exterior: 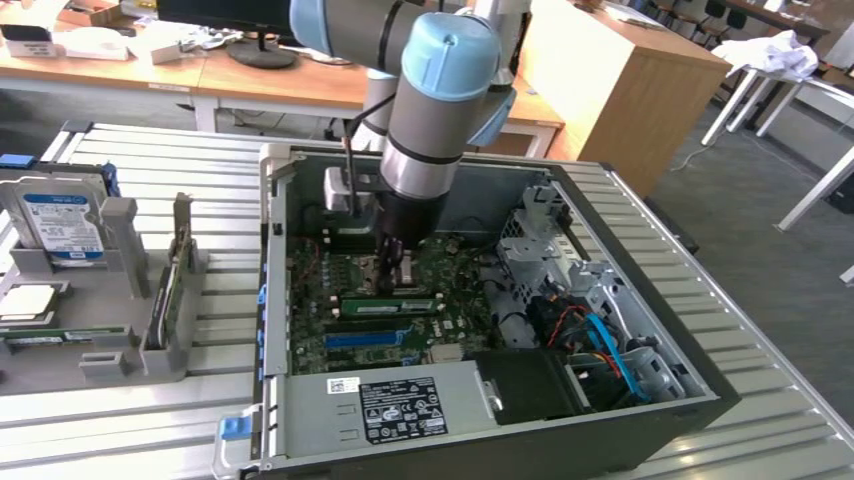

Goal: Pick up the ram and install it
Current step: 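Press down the ram until it locks into place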

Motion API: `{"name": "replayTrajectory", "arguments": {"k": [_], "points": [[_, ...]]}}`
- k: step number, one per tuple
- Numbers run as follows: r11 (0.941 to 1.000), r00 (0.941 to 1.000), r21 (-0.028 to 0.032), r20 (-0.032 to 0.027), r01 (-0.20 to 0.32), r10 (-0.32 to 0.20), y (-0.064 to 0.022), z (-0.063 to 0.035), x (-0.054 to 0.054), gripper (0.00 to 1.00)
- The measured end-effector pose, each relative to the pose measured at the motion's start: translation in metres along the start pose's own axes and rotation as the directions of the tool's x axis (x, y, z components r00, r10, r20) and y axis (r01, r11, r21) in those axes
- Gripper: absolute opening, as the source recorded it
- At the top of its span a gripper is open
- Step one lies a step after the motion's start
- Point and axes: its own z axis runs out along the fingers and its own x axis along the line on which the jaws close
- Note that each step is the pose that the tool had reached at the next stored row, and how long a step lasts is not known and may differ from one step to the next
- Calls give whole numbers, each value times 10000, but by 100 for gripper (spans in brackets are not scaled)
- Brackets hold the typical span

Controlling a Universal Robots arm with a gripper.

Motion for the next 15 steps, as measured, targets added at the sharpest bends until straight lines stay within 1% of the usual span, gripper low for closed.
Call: {"name": "replayTrajectory", "arguments": {"k": [4,15], "points": [[10000,10000,1,1,-1,1,47,2,-1,11],[10000,10000,0,0,-2,2,53,1,23,11]]}}
